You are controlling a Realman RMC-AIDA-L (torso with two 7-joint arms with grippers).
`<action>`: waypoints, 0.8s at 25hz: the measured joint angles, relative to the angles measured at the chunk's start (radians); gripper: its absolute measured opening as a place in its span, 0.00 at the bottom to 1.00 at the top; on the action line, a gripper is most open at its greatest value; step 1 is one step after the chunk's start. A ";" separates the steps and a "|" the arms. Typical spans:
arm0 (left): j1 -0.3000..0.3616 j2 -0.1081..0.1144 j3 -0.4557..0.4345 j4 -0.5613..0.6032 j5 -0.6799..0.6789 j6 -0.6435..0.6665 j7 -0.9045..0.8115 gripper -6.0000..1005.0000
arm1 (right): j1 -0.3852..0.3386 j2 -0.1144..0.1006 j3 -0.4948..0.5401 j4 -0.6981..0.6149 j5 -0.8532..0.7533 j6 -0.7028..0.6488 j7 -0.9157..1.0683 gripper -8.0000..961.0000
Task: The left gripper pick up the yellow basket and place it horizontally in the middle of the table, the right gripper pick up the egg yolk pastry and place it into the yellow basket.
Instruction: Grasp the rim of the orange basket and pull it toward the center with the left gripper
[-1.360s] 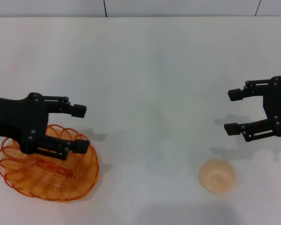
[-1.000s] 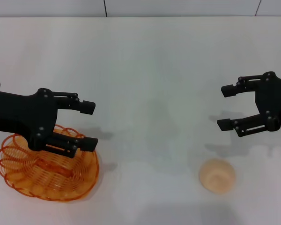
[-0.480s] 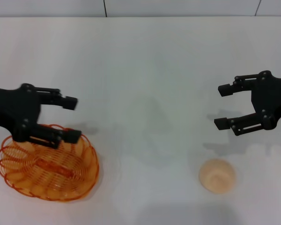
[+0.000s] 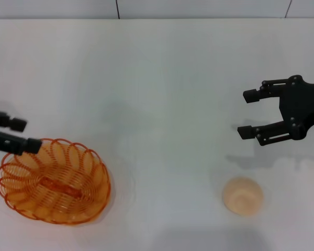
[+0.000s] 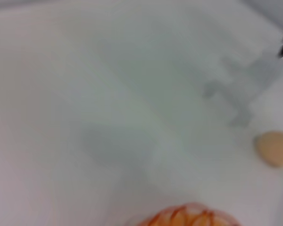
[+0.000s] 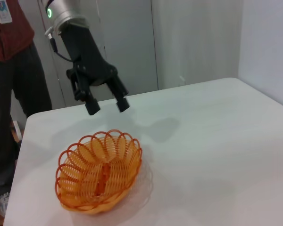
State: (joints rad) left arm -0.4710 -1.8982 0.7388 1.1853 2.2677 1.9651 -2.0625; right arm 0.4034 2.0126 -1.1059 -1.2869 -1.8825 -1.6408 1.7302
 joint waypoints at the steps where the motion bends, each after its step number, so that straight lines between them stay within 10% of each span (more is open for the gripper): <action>1: -0.001 0.005 0.000 0.001 0.029 0.001 -0.019 0.82 | 0.000 0.000 0.000 0.000 0.001 0.002 0.000 0.85; 9: 0.005 0.029 -0.033 0.010 0.157 -0.011 -0.084 0.81 | 0.000 0.000 0.004 0.000 0.014 0.012 0.000 0.85; 20: 0.005 0.005 -0.083 -0.065 0.242 -0.101 -0.070 0.80 | 0.005 0.000 0.000 0.000 0.016 0.024 0.000 0.85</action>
State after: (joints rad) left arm -0.4663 -1.8934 0.6557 1.1204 2.5096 1.8646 -2.1327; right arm 0.4083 2.0126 -1.1060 -1.2870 -1.8666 -1.6167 1.7303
